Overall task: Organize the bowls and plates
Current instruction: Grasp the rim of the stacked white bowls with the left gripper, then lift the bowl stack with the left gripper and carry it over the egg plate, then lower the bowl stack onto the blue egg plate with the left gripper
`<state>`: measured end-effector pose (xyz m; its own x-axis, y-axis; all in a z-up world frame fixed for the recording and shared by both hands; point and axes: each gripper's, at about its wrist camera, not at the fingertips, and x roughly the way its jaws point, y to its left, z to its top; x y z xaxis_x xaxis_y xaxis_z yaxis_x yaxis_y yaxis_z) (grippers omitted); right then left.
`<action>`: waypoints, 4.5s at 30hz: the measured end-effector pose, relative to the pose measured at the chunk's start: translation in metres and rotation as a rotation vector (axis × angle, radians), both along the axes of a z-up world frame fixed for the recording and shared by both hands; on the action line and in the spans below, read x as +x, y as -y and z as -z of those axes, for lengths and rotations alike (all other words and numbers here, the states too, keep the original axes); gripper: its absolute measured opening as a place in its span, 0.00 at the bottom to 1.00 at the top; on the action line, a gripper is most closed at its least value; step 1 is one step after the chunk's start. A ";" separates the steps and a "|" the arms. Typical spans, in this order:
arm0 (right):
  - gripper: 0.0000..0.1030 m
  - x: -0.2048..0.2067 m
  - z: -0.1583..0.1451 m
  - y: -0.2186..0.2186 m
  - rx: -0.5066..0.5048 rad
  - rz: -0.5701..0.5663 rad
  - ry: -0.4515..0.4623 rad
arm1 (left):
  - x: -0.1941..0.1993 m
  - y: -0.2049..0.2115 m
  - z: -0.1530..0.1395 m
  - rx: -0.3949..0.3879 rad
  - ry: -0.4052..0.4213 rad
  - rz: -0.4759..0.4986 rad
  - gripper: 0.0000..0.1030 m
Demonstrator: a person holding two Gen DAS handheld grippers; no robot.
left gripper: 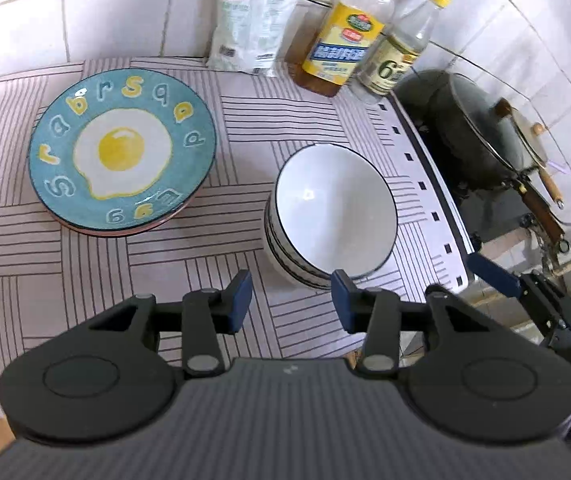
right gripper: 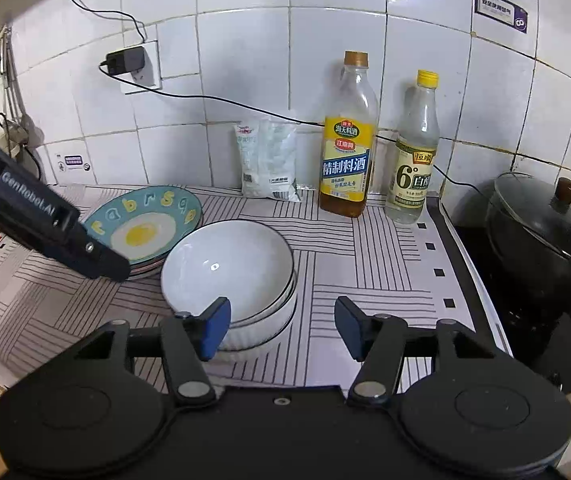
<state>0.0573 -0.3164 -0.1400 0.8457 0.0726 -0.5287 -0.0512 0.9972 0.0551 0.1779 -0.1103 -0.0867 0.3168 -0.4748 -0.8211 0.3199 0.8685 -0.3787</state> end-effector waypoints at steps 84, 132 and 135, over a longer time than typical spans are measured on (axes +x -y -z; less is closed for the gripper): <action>0.99 0.076 0.075 -0.049 0.003 -0.254 0.204 | 0.040 -0.008 0.032 -0.151 0.038 -0.009 0.40; 0.99 0.219 0.080 -0.171 0.026 -0.431 0.112 | 0.131 -0.113 0.057 -0.007 0.084 -0.223 0.44; 0.99 0.221 0.080 -0.172 0.008 -0.432 0.114 | 0.131 -0.113 0.057 -0.007 0.089 -0.225 0.44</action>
